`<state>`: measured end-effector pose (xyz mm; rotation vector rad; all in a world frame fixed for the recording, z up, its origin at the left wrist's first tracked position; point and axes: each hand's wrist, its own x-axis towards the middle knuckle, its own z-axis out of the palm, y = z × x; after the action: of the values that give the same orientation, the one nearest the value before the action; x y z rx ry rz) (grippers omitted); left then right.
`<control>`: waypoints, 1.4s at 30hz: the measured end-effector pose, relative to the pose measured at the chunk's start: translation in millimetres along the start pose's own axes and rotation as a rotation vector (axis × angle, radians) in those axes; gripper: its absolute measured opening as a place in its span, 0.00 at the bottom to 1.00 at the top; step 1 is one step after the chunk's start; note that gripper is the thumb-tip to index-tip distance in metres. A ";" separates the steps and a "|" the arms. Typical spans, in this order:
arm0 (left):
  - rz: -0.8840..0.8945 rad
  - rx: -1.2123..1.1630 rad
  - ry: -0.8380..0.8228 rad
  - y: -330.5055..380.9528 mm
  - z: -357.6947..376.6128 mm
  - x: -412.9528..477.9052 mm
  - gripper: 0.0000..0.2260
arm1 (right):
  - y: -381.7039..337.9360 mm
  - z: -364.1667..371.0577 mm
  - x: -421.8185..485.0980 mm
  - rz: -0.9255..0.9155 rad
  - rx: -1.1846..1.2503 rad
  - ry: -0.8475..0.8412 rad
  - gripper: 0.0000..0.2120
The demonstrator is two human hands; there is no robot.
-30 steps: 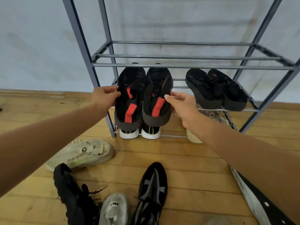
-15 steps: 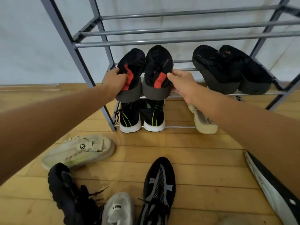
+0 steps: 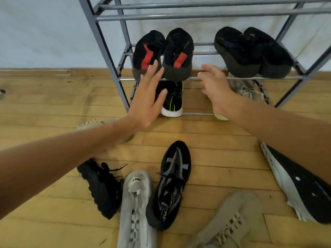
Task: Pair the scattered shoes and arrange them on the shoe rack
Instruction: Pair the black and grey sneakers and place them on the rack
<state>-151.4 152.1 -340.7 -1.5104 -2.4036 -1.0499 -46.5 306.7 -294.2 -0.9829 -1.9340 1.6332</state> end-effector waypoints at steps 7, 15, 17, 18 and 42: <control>-0.145 -0.145 -0.437 21.1 50.3 -124.3 0.31 | 79.9 -6.9 -81.0 0.338 -0.152 -0.191 0.19; -0.401 0.072 -0.704 18.3 81.1 -178.1 0.36 | 157.1 16.1 -135.0 0.839 -0.205 -0.366 0.30; -0.389 0.082 -0.700 20.9 80.3 -176.0 0.36 | 167.6 23.8 -139.0 0.886 -0.140 -0.358 0.28; -0.384 0.089 -0.697 21.6 79.4 -175.4 0.36 | 170.2 27.9 -140.2 0.903 -0.094 -0.354 0.27; -0.643 -0.890 -0.792 123.5 152.3 -100.2 0.40 | 162.7 -133.8 -131.6 0.694 0.319 0.019 0.31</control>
<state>39.5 201.8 -438.4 -1.5703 -3.3419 -2.2332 175.2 308.2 -406.3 -1.6252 -1.3112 2.1873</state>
